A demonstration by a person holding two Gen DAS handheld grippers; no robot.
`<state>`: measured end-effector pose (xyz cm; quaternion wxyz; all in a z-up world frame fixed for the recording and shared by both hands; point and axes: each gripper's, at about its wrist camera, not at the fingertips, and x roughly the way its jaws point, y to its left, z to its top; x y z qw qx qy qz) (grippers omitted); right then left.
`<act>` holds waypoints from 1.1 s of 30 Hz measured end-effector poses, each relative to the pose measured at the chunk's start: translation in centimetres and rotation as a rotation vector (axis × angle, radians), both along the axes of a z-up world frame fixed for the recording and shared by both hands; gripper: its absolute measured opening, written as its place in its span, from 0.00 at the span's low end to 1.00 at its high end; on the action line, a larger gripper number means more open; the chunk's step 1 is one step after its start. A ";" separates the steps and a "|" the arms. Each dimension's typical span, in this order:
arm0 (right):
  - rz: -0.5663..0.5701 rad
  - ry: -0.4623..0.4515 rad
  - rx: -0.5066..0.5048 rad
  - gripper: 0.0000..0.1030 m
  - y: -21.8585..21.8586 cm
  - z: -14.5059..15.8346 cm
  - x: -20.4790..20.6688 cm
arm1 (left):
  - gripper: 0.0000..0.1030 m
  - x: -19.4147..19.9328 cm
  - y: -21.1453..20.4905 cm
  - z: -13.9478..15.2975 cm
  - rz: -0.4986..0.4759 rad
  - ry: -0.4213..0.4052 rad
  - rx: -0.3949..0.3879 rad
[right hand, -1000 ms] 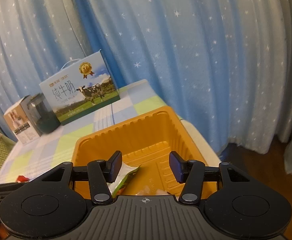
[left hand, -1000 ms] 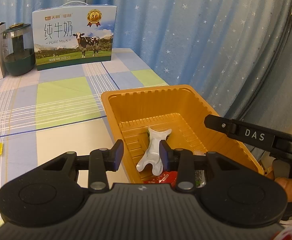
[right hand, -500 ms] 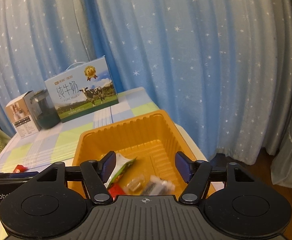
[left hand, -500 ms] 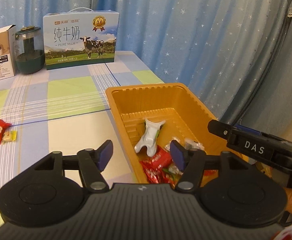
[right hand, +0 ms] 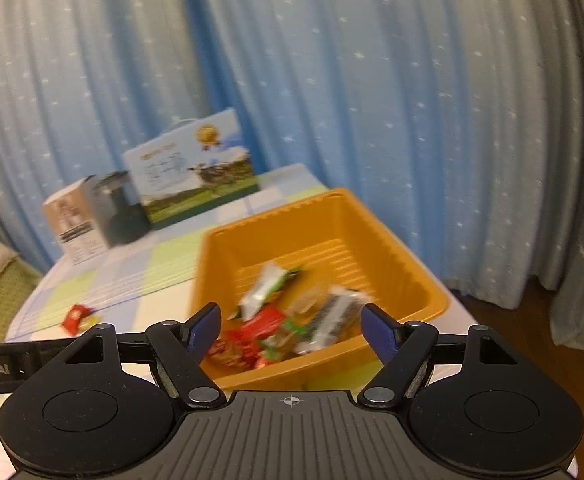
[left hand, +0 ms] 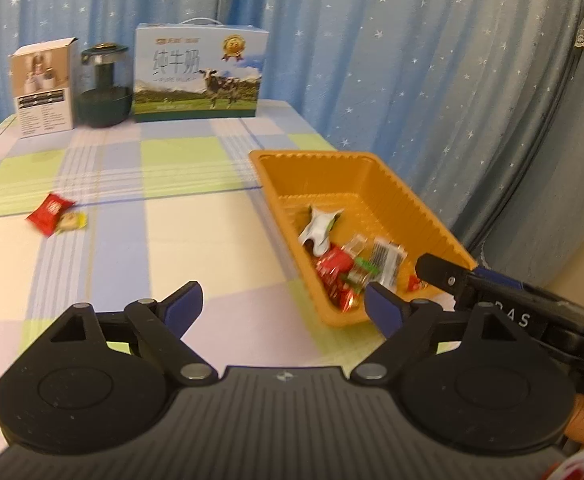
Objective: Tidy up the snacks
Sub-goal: 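Move both open grippers back toward the last red candy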
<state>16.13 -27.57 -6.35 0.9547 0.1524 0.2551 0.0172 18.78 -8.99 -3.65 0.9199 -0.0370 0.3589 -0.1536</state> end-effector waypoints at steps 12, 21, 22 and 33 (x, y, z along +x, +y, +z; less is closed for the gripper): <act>0.165 0.011 -0.037 0.76 5.7 -0.7 -1.0 | 0.95 -4.2 5.4 -0.5 0.097 0.000 0.031; 0.276 0.033 -0.075 0.76 9.3 -1.3 -0.9 | 0.95 -5.0 9.8 -1.5 0.197 0.006 0.084; 0.286 0.032 -0.078 0.77 9.7 -1.3 -0.9 | 0.95 -5.0 10.4 -1.5 0.204 0.007 0.088; 0.397 0.032 -0.119 0.77 14.0 -2.1 1.4 | 0.95 -3.7 15.5 -1.5 0.276 -0.051 0.157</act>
